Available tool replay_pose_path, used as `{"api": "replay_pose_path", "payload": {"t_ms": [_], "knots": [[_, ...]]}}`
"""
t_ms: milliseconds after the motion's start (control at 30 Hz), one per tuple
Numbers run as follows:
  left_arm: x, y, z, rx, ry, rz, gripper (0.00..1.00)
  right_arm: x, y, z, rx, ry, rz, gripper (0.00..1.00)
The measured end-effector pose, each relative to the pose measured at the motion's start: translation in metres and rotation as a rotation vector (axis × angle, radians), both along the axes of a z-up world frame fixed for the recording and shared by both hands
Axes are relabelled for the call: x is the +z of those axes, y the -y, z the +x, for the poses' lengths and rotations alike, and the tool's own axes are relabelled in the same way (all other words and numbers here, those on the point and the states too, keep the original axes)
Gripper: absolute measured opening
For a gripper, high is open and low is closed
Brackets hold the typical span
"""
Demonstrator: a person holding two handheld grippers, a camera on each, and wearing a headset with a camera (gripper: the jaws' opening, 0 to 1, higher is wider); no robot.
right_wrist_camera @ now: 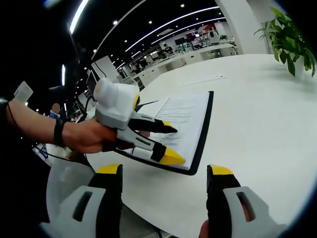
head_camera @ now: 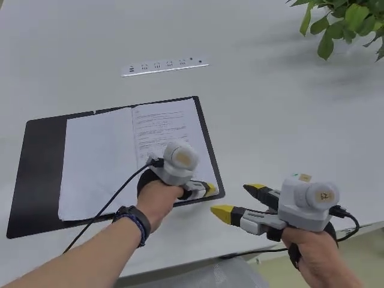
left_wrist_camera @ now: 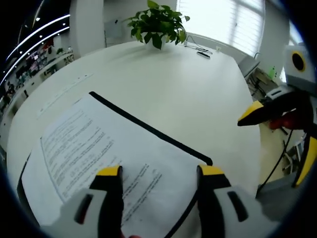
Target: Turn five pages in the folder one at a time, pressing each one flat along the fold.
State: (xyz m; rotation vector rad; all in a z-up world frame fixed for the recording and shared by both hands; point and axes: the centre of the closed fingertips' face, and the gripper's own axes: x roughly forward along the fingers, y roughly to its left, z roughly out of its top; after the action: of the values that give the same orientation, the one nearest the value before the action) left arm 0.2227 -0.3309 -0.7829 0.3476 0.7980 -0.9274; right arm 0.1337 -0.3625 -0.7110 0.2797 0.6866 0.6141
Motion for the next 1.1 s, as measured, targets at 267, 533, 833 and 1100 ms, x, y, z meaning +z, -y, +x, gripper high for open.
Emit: {"api": "replay_pose_path", "payload": {"t_ms": [267,533,833,1100], "knots": [[0.001,-0.004,0.005,0.032,0.018,-0.024,0.54,-0.002,-0.002,0.002,0.009,-0.003,0.005,0.68],[0.001,-0.008,0.01,0.074,0.045,-0.048,0.46,-0.004,-0.009,0.002,0.03,-0.008,0.005,0.67],[0.004,0.006,-0.006,0.05,-0.018,-0.1,0.7,-0.005,-0.006,0.003,0.021,-0.012,0.016,0.66],[0.0,0.003,-0.005,0.026,0.027,-0.059,0.68,-0.007,-0.004,0.003,0.012,-0.017,0.021,0.65]]}}
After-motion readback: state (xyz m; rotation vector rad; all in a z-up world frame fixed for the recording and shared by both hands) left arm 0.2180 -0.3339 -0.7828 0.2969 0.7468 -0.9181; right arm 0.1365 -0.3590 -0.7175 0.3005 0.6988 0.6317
